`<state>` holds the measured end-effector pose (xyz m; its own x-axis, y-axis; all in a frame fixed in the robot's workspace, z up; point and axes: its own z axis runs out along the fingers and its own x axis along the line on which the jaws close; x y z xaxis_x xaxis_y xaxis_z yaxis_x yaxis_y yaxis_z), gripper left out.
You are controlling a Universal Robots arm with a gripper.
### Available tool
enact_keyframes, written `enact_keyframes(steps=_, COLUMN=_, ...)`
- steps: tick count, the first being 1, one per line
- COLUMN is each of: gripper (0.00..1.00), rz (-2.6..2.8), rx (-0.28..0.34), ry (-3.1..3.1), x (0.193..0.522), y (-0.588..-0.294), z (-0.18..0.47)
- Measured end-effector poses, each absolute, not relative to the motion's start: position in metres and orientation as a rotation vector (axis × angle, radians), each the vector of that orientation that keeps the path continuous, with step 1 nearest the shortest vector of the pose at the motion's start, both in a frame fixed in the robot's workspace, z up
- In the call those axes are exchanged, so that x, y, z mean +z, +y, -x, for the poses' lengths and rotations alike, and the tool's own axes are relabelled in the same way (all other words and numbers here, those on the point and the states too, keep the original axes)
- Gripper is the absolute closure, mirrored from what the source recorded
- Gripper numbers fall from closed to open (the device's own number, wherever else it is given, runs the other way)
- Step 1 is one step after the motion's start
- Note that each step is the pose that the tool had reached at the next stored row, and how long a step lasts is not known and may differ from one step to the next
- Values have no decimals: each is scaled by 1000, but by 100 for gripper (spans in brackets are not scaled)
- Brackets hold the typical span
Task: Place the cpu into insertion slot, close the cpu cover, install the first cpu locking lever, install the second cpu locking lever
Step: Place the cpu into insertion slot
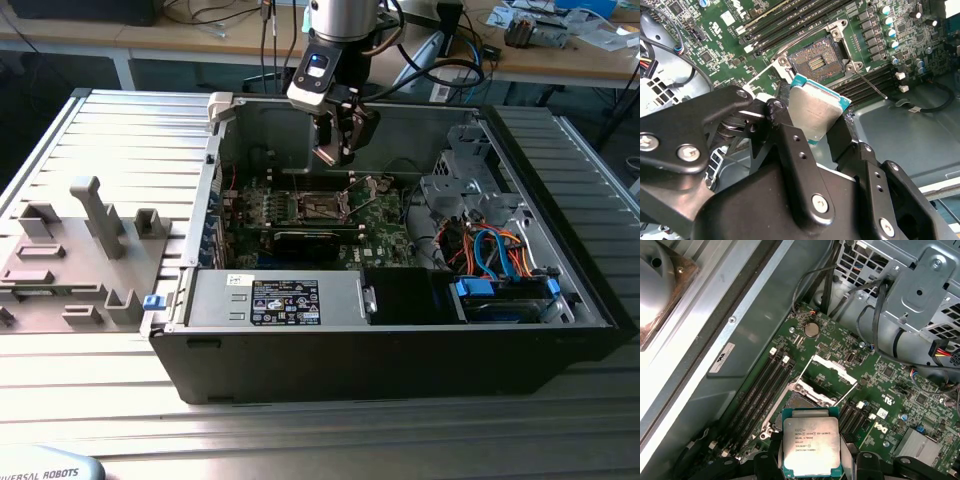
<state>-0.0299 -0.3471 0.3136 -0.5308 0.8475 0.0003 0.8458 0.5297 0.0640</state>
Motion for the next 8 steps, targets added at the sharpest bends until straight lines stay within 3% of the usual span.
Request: enact_keyframes(steps=8, gripper=46, rz=-1512, rx=87, ry=2717, x=314, y=-347, z=30)
